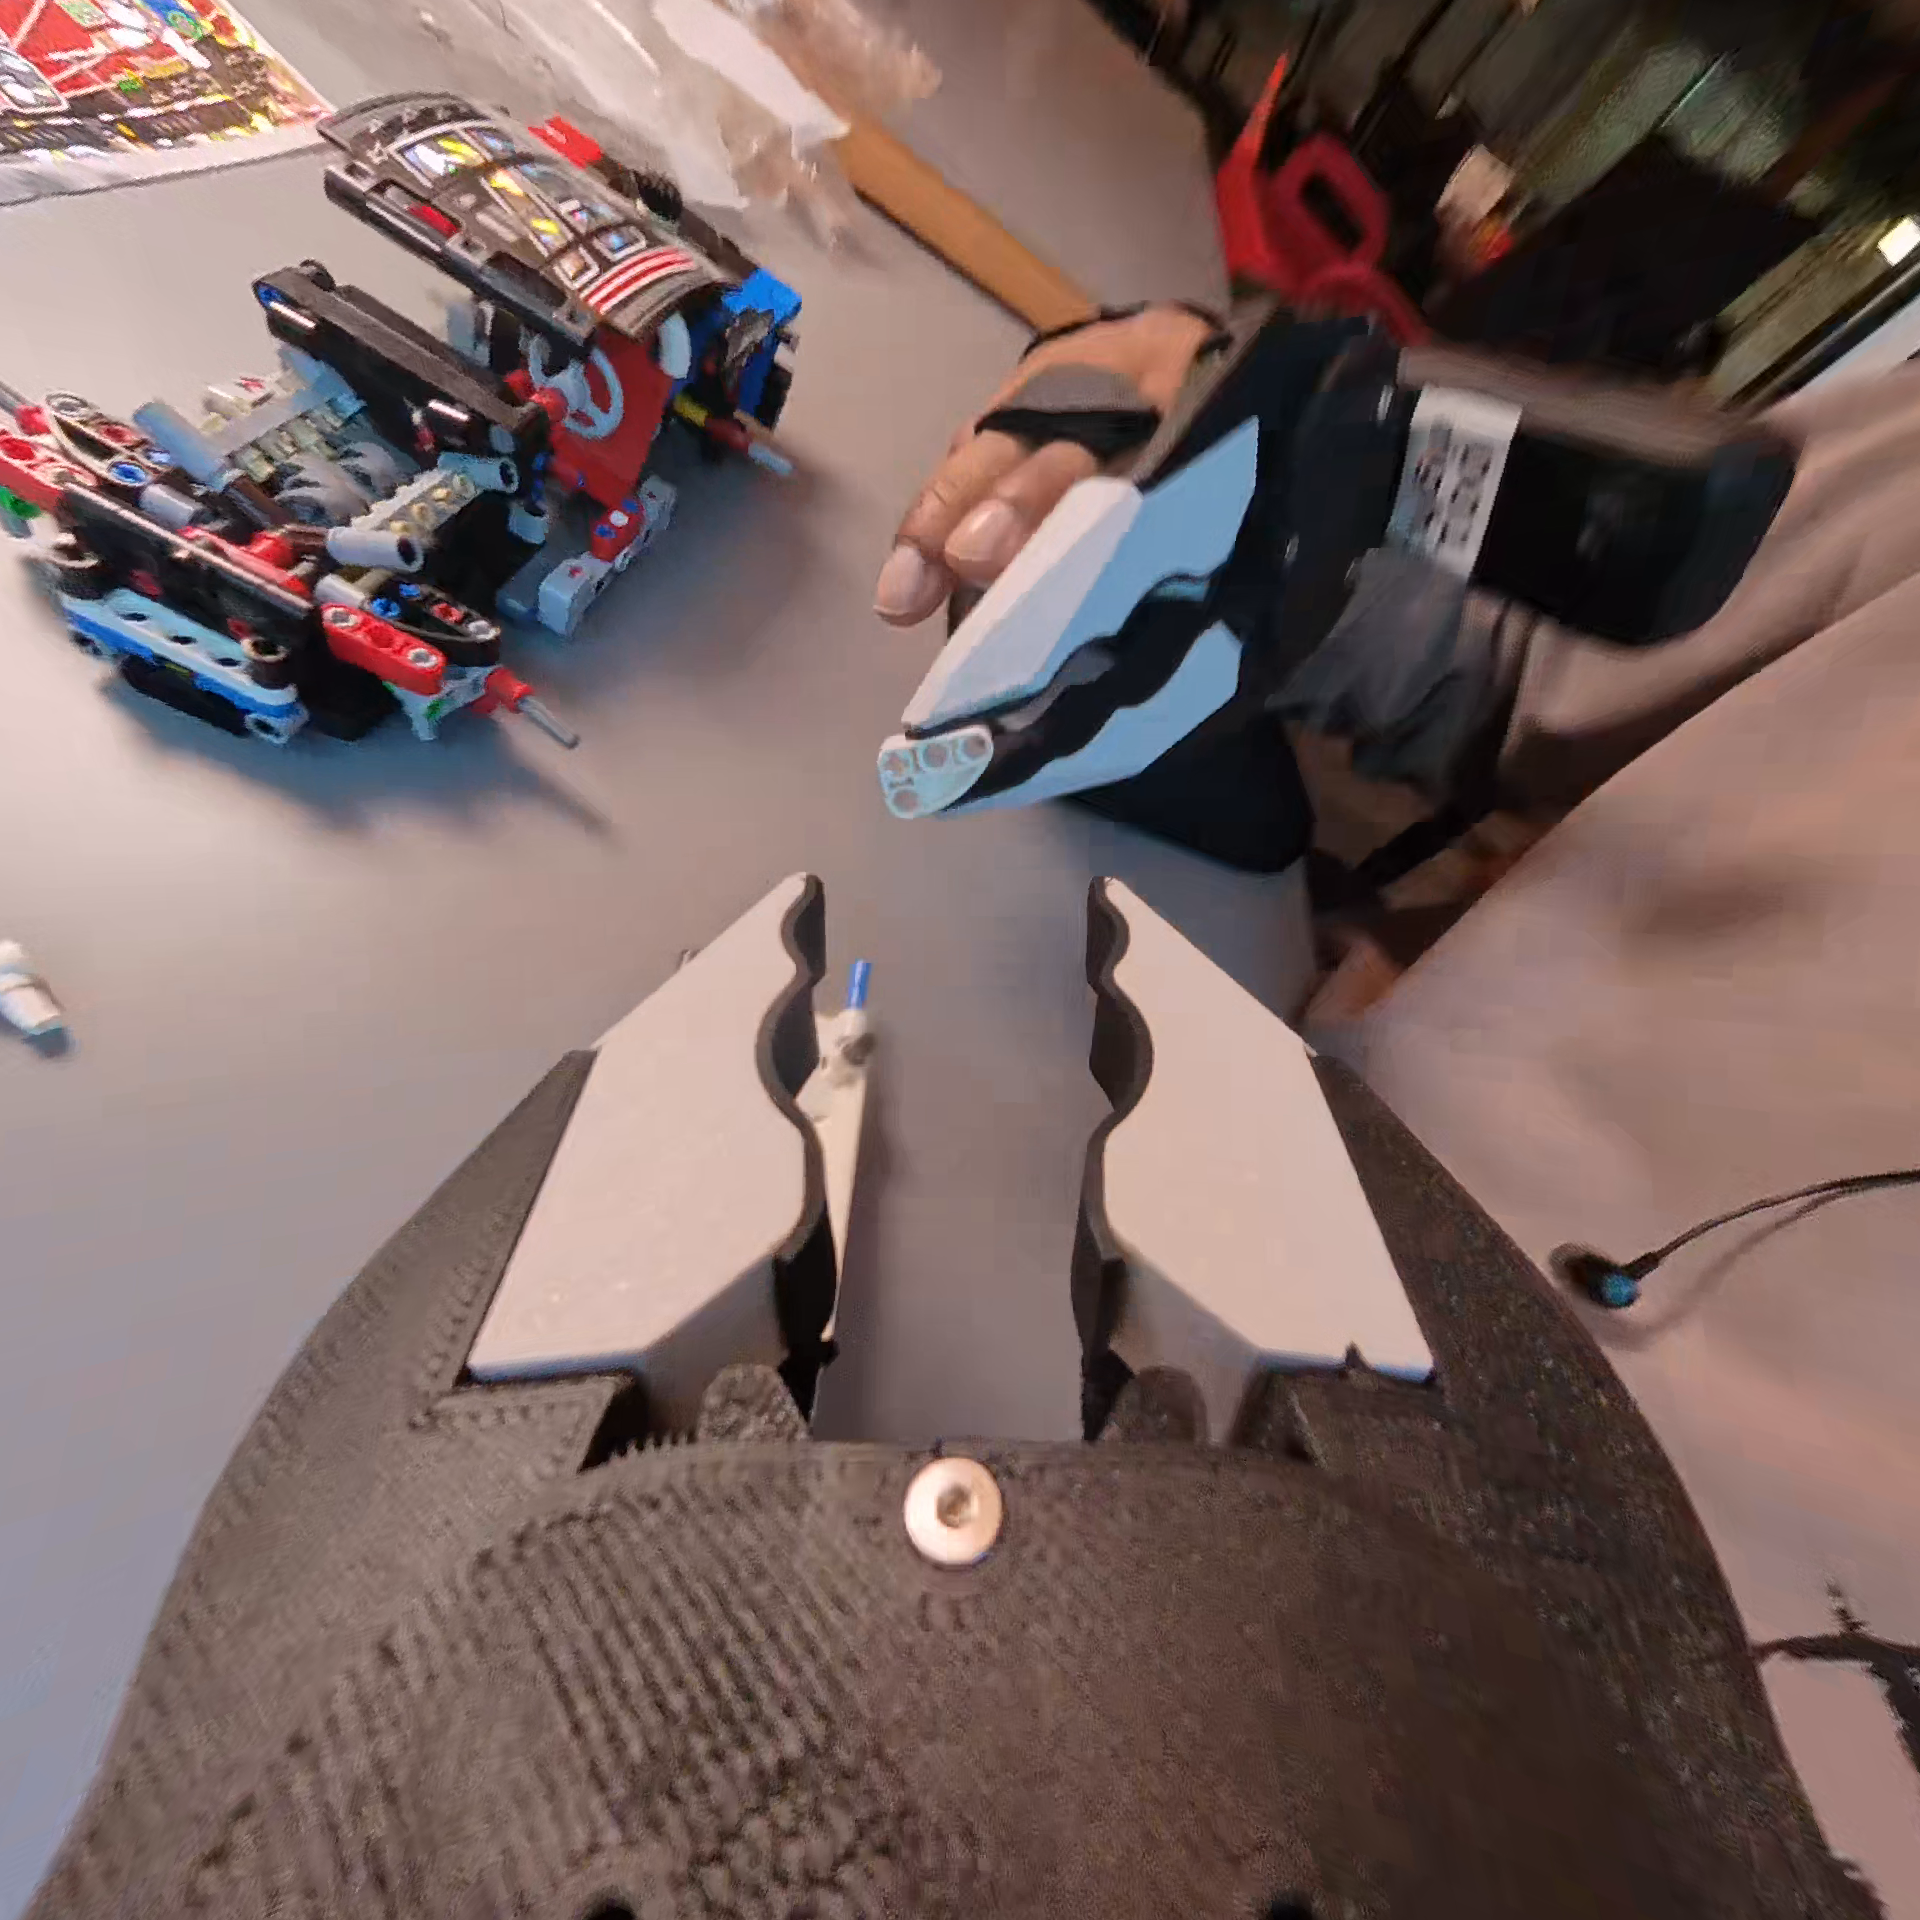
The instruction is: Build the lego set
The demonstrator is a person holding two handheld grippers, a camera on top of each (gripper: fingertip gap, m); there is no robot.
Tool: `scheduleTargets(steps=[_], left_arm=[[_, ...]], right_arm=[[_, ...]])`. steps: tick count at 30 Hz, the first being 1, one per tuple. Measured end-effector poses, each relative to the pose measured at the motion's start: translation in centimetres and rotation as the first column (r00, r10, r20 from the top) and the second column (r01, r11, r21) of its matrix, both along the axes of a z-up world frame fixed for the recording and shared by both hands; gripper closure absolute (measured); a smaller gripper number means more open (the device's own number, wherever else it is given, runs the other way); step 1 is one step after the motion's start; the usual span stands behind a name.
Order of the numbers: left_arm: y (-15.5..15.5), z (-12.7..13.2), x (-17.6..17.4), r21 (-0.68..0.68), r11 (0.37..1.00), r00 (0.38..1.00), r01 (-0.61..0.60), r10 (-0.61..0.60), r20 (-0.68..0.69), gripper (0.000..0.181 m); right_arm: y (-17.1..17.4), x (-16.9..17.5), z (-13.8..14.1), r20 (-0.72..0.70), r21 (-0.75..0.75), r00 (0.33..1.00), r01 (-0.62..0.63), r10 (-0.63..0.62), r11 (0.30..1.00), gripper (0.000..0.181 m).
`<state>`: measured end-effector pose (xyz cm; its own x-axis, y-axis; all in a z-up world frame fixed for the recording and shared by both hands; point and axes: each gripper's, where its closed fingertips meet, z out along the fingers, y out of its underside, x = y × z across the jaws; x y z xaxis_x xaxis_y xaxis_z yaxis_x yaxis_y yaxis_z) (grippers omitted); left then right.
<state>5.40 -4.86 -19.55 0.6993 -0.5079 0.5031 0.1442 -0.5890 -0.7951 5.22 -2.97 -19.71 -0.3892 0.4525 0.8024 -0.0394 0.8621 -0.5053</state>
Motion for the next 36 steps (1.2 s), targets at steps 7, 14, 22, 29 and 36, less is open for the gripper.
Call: scheduleTargets(steps=[7, 14, 22, 29, 36], left_arm=[[1.7, 0.6, 1.3, -0.009, 0.999, 0.994, -0.047, 0.047, 0.099, 0.138], [1.4, 1.0, 1.3, 0.174, 0.985, 0.996, -0.018, 0.033, -0.087, 0.158], [0.8, 1.6, 1.6, 0.491, 0.860, 0.873, 0.138, 0.129, -0.470, 0.157], [0.2, 3.4, 2.8, 0.624, 0.755, 0.855, 0.201, 0.175, -0.488, 0.157], [0.3, 3.1, 2.6, 0.627, 0.749, 0.832, 0.215, 0.196, -0.519, 0.157]], right_arm=[[-1.1, 0.1, 1.4, -0.221, 0.291, 0.975, 0.031, 0.036, 0.956, 0.169], [-1.3, -0.1, 1.5, -0.177, 0.159, 0.984, 0.014, 0.014, 0.987, 0.167], [-1.4, 1.5, 3.7, 0.379, -0.920, 0.849, 0.305, 0.367, 0.245, 0.154], [-2.9, 1.6, 3.7, 0.337, -0.904, 0.752, 0.426, 0.567, -0.028, 0.158], [-3.2, 1.3, 3.5, 0.361, -0.903, 0.738, 0.430, 0.570, 0.014, 0.169]])
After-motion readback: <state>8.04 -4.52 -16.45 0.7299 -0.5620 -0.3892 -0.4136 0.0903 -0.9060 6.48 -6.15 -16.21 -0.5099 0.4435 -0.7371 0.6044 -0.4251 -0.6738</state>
